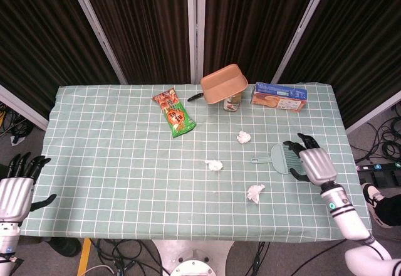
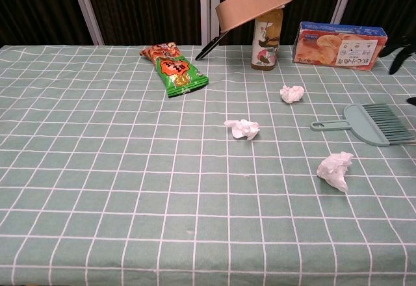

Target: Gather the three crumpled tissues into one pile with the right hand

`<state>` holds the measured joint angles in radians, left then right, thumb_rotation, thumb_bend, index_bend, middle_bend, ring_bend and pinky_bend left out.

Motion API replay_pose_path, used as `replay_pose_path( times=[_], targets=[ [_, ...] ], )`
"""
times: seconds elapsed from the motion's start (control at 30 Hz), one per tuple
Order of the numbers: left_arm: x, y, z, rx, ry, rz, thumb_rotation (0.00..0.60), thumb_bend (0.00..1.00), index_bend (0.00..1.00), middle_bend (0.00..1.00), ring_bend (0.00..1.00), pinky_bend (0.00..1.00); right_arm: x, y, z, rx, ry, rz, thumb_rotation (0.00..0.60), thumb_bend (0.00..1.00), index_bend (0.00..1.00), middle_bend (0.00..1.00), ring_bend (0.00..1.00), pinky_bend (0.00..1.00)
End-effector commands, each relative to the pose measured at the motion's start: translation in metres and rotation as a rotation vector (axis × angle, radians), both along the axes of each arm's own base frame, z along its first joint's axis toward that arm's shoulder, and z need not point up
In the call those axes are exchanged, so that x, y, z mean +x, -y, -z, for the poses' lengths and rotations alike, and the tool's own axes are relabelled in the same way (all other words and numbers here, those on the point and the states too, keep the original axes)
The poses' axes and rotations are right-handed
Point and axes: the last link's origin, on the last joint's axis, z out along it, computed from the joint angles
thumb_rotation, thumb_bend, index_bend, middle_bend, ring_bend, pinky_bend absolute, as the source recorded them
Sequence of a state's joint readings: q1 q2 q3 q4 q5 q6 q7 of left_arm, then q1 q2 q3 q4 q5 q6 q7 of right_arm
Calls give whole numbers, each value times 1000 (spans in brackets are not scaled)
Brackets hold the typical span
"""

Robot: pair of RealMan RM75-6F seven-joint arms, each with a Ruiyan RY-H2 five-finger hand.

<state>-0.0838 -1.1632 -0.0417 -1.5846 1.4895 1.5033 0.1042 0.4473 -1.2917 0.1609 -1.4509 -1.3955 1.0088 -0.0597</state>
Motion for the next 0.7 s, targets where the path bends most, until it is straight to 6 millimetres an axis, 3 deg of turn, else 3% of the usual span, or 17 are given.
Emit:
replay_pose_path(
  times=[0.03, 0.13, 0.27, 0.7],
  targets=[
    [0, 0, 0, -1, -1, -3, 600, 70, 187, 153, 47, 45, 8, 26, 33, 36, -37, 4, 600, 80, 252, 347, 44, 104],
    [0, 0, 0, -4, -2, -6, 600, 70, 187, 152, 47, 46, 8, 36, 53, 51, -60, 13, 600, 76, 310, 365, 45, 104],
    [-2, -1, 0, -7, 3, -14, 600, 70, 187, 150, 47, 46, 10, 45, 74, 74, -70, 20, 600, 158, 344, 372, 45, 104],
    [-4, -3, 3, -23, 11, -23, 600, 71, 187, 146, 47, 46, 11, 49, 100, 80, -149, -30, 600, 215, 392, 430, 73, 104]
  ],
)
